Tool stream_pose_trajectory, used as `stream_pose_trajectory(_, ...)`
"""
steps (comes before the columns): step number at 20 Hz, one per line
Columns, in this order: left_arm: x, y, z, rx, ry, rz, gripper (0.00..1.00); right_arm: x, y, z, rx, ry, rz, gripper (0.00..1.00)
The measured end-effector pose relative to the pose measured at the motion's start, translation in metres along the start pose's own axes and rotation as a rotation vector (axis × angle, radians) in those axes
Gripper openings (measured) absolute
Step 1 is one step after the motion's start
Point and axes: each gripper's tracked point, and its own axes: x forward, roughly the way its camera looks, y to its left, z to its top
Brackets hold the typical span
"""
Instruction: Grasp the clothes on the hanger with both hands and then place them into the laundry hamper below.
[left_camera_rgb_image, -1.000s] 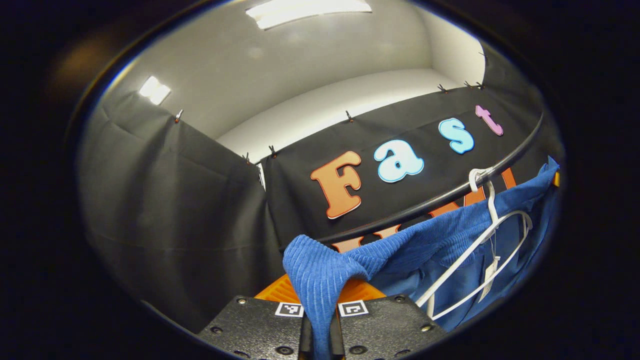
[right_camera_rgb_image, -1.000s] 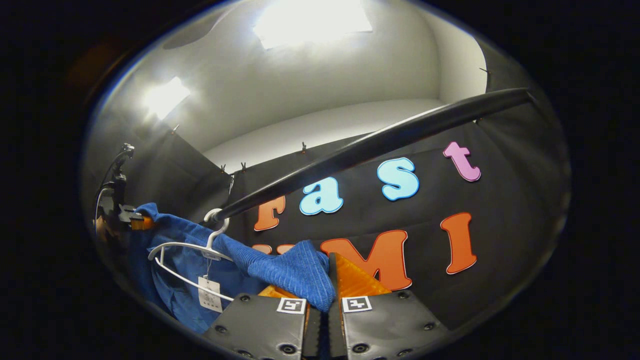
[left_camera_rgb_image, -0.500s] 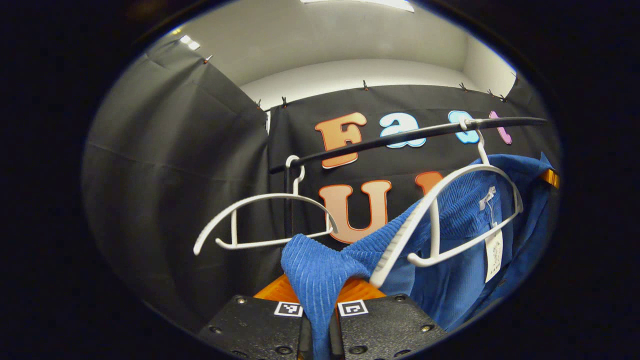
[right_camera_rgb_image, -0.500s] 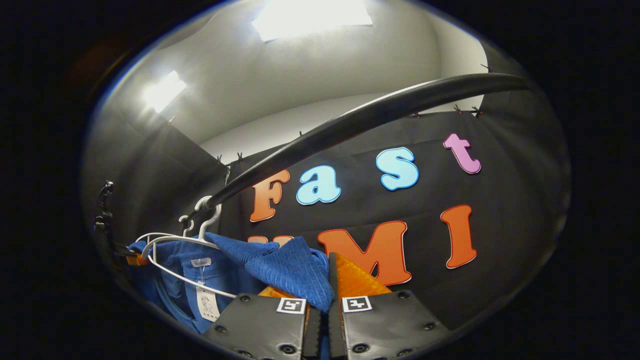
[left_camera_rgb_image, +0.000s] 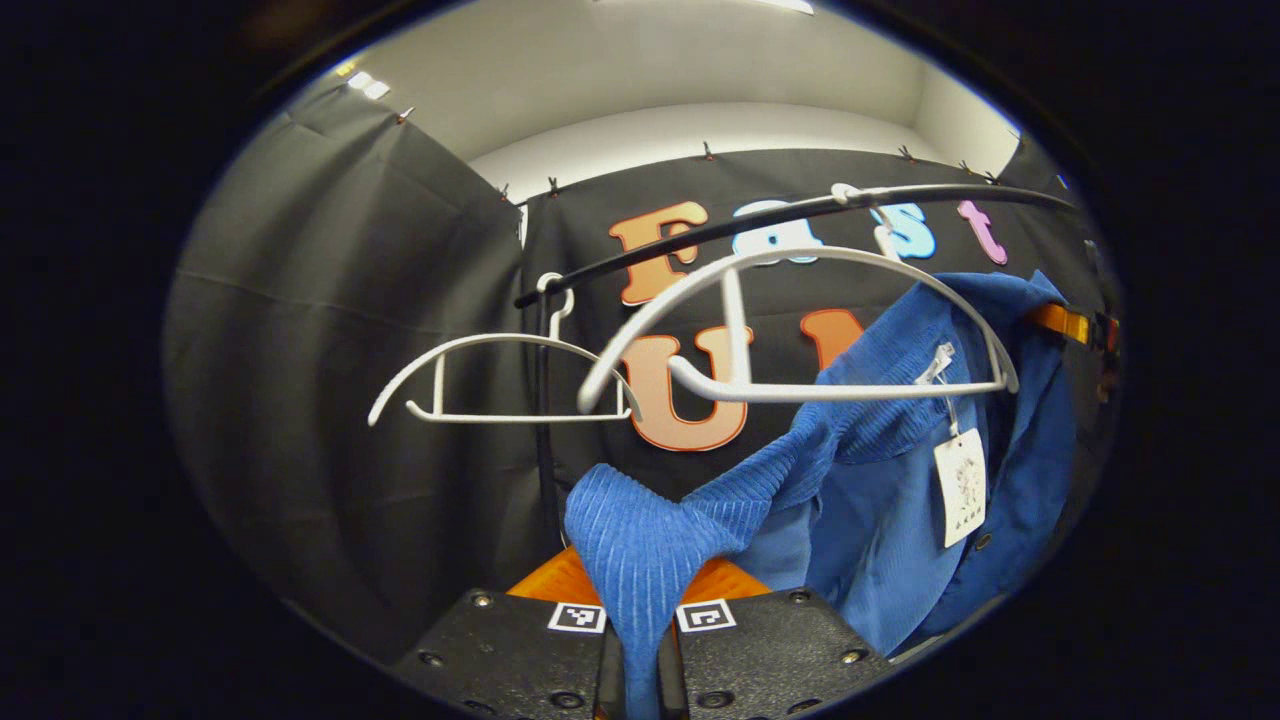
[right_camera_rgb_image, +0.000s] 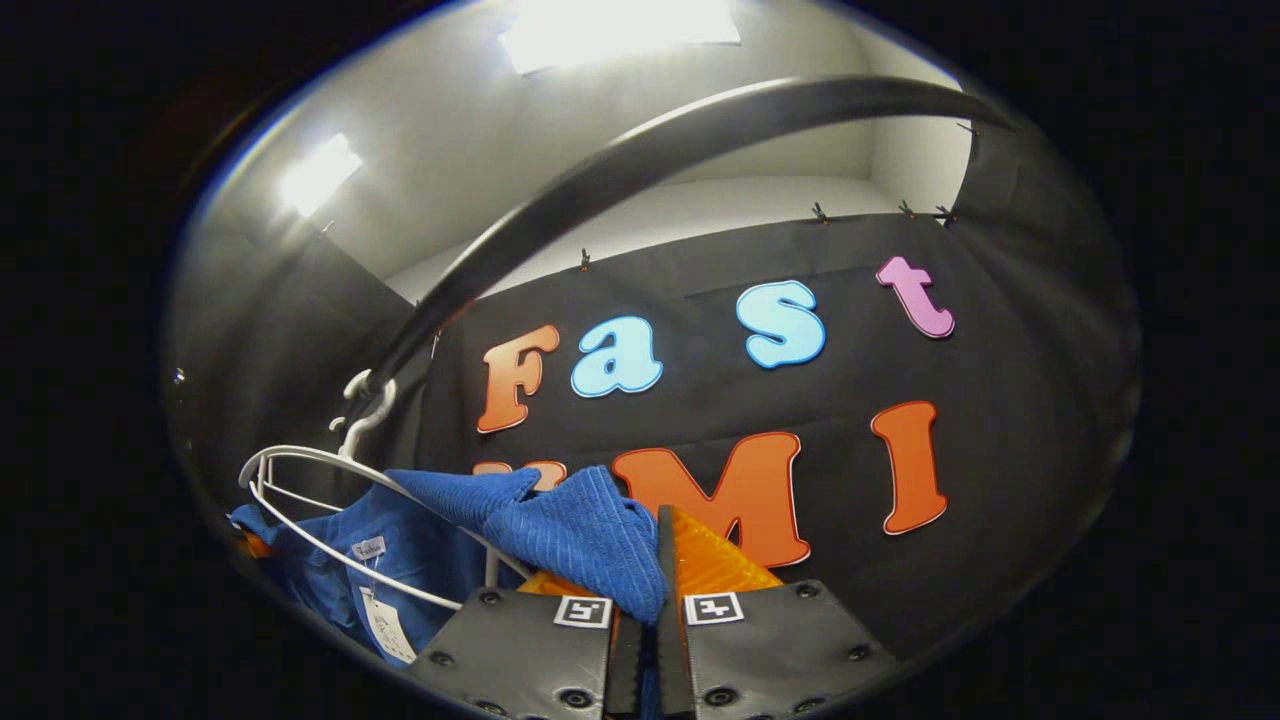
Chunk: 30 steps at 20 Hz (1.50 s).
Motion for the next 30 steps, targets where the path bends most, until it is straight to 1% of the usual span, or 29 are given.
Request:
stream_pose_trajectory(2,-0.001,-0.021,-0.011,0.004,0.020,-0.038,0.12,0.016,-0.019,-0.032,0.001,0.081,-0.028,0.13)
stream_pose_trajectory(6,-0.010,-0.047,-0.024,0.017,0.042,-0.077,0.11,0.027,-0.060,-0.071,0.030,0.163,-0.111,0.13)
stream_pose_trajectory(8,-0.014,-0.062,-0.032,-0.003,0.057,-0.116,0.10,0.019,-0.073,-0.084,0.058,0.196,-0.134,0.13)
stream_pose_trajectory(9,-0.015,-0.068,-0.036,-0.003,0.065,-0.127,0.12,0.013,-0.078,-0.089,0.068,0.208,-0.141,0.13)
stream_pose_trajectory(11,-0.017,-0.077,-0.040,0.001,0.076,-0.139,0.12,-0.005,-0.089,-0.093,0.055,0.223,-0.158,0.13)
stream_pose_trajectory(13,-0.019,-0.084,-0.048,-0.011,0.095,-0.148,0.12,-0.022,-0.088,-0.099,0.033,0.251,-0.147,0.13)
stream_pose_trajectory(16,-0.023,-0.089,-0.067,-0.016,0.144,-0.149,0.12,-0.054,-0.067,-0.111,0.029,0.311,-0.082,0.13)
stream_pose_trajectory(18,-0.024,-0.098,-0.090,-0.045,0.204,-0.158,0.10,-0.067,-0.048,-0.132,0.040,0.372,-0.038,0.13)
stream_pose_trajectory(19,-0.026,-0.108,-0.102,-0.067,0.236,-0.169,0.12,-0.076,-0.035,-0.145,0.050,0.407,-0.012,0.13)
stream_pose_trajectory(21,-0.033,-0.132,-0.123,-0.111,0.293,-0.203,0.10,-0.091,-0.007,-0.168,0.073,0.467,0.040,0.13)
stream_pose_trajectory(23,-0.036,-0.159,-0.142,-0.159,0.341,-0.247,0.12,-0.110,0.024,-0.201,0.090,0.552,0.093,0.13)
stream_pose_trajectory(24,-0.040,-0.173,-0.153,-0.190,0.373,-0.268,0.10,-0.122,0.037,-0.218,0.099,0.605,0.119,0.13)
stream_pose_trajectory(26,-0.056,-0.204,-0.182,-0.254,0.461,-0.316,0.12,-0.145,0.061,-0.248,0.120,0.691,0.162,0.13)
stream_pose_trajectory(28,-0.061,-0.229,-0.210,-0.293,0.540,-0.352,0.12,-0.165,0.083,-0.279,0.108,0.762,0.188,0.13)
stream_pose_trajectory(30,-0.069,-0.240,-0.242,-0.318,0.631,-0.366,0.12,-0.194,0.095,-0.315,0.103,0.857,0.204,0.13)
